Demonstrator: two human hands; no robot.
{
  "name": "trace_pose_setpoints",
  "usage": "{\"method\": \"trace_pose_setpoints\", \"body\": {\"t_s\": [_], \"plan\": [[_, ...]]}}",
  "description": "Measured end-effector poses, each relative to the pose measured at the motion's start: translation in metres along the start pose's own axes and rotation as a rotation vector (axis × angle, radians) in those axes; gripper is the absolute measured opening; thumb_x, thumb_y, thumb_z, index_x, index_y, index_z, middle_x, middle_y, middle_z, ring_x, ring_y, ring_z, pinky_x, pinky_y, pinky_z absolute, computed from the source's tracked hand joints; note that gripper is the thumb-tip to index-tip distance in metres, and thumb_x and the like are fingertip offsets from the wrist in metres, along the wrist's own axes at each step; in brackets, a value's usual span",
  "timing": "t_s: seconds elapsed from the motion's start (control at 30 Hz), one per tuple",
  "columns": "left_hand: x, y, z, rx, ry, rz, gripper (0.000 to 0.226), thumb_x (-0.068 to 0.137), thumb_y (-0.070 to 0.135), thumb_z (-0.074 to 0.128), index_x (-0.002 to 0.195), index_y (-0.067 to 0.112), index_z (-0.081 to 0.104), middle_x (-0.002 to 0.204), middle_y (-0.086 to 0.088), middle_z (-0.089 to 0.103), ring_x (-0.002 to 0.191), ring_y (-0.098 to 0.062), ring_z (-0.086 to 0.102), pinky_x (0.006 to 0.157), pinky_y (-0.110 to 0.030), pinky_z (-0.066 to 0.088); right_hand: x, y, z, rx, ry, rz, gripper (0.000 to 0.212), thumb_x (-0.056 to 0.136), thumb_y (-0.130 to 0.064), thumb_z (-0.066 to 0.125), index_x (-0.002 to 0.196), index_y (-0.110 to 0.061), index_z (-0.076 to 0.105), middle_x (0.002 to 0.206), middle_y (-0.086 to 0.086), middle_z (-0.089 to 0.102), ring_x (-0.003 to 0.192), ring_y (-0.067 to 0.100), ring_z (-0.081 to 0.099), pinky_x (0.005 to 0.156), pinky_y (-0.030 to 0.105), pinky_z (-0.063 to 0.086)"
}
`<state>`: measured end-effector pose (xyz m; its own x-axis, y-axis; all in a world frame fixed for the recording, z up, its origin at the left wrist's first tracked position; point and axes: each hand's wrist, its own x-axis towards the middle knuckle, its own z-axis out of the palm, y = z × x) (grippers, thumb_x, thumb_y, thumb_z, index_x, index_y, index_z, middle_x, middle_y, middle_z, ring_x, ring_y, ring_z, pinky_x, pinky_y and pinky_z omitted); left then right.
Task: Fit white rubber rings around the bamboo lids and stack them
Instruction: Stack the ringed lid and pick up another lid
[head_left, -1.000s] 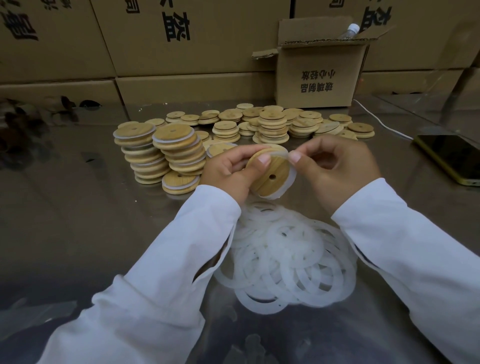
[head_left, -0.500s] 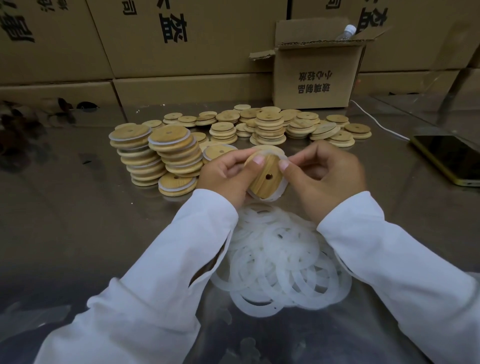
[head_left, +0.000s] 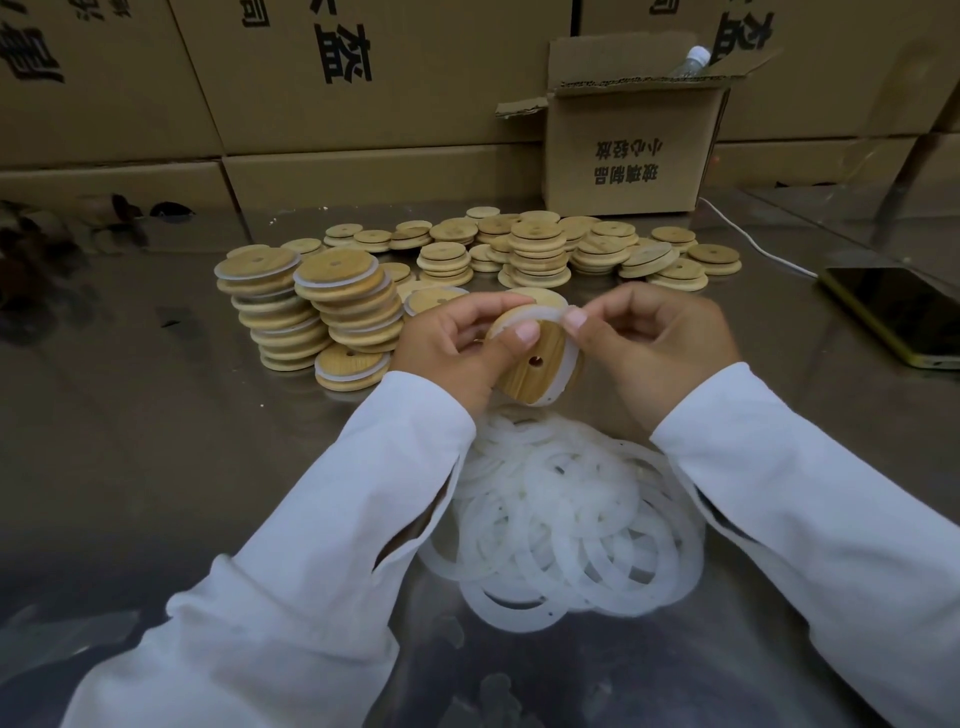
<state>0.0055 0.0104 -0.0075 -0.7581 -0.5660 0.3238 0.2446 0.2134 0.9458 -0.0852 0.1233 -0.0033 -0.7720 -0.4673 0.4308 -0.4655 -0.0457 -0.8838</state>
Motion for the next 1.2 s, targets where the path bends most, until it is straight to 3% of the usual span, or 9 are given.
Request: {"method": "trace_pose_setpoints", "body": {"t_s": [0.4,0.57,0.7,0.77,0.9,1.0,1.2], "plan": [[0.0,0.008,-0.001,0.001,-0.012,0.068,0.021,0.084,0.006,0.062,0.088,0.027,0.065,0.083,0.008,0.068,0.075,0.002,0.065,0.065,-0.013,0.051,0.006,-0.006,-0.007,-0.011,-0.078,-0.004,0.02,0.083,-0.015,0.065,0.067,-0.026,0.063,0.07,-0.012,0.064,0.065,-0.002,0.057,0.063,0.003,0.043],[0.0,0.004,-0.002,-0.031,0.001,0.026,0.02,0.084,0.007,0.062,0.087,0.027,0.066,0.078,0.009,0.07,0.074,-0.003,0.066,0.067,-0.02,0.056,0.003,-0.005,-0.004,0.004,-0.068,-0.054,0.02,0.082,-0.011,0.067,0.067,-0.023,0.061,0.067,-0.012,0.062,0.059,-0.006,0.056,0.061,0.005,0.042],[0.0,0.0,0.002,-0.073,0.036,-0.022,0.02,0.084,0.008,0.063,0.083,0.028,0.067,0.072,0.009,0.072,0.071,-0.005,0.067,0.065,-0.023,0.055,0.0,-0.004,-0.003,0.039,-0.033,-0.079,0.016,0.079,-0.013,0.07,0.068,-0.023,0.063,0.068,-0.013,0.063,0.063,-0.005,0.058,0.063,0.007,0.045],[0.001,-0.002,0.004,-0.093,0.091,-0.042,0.018,0.083,0.01,0.064,0.082,0.027,0.067,0.073,0.007,0.072,0.072,-0.008,0.067,0.071,-0.029,0.055,-0.002,-0.002,-0.001,0.054,-0.012,-0.073,0.013,0.077,-0.016,0.072,0.071,-0.023,0.062,0.07,-0.012,0.064,0.066,-0.002,0.06,0.065,0.011,0.048],[0.002,-0.003,0.006,-0.157,0.152,-0.105,0.015,0.084,0.011,0.064,0.081,0.025,0.066,0.07,0.007,0.071,0.072,-0.01,0.068,0.078,-0.038,0.056,-0.005,0.002,0.003,-0.055,0.061,-0.067,0.014,0.075,-0.024,0.073,0.067,-0.029,0.062,0.069,-0.014,0.066,0.069,0.003,0.064,0.07,0.022,0.053],[0.002,-0.003,0.008,-0.163,0.155,-0.13,0.013,0.084,0.011,0.064,0.083,0.023,0.065,0.073,0.006,0.071,0.073,-0.012,0.067,0.076,-0.037,0.057,-0.007,0.002,0.002,-0.149,0.111,-0.111,0.016,0.076,-0.027,0.072,0.064,-0.031,0.062,0.065,-0.017,0.065,0.066,0.0,0.062,0.068,0.021,0.053],[0.001,-0.008,0.006,-0.029,0.099,-0.115,0.017,0.075,0.016,0.073,0.09,0.02,0.066,0.08,0.005,0.071,0.072,-0.006,0.068,0.07,-0.022,0.056,-0.008,0.002,0.001,-0.344,0.089,-0.187,0.02,0.079,-0.03,0.068,0.063,-0.035,0.057,0.061,-0.022,0.059,0.063,-0.001,0.06,0.063,0.018,0.05]]}}
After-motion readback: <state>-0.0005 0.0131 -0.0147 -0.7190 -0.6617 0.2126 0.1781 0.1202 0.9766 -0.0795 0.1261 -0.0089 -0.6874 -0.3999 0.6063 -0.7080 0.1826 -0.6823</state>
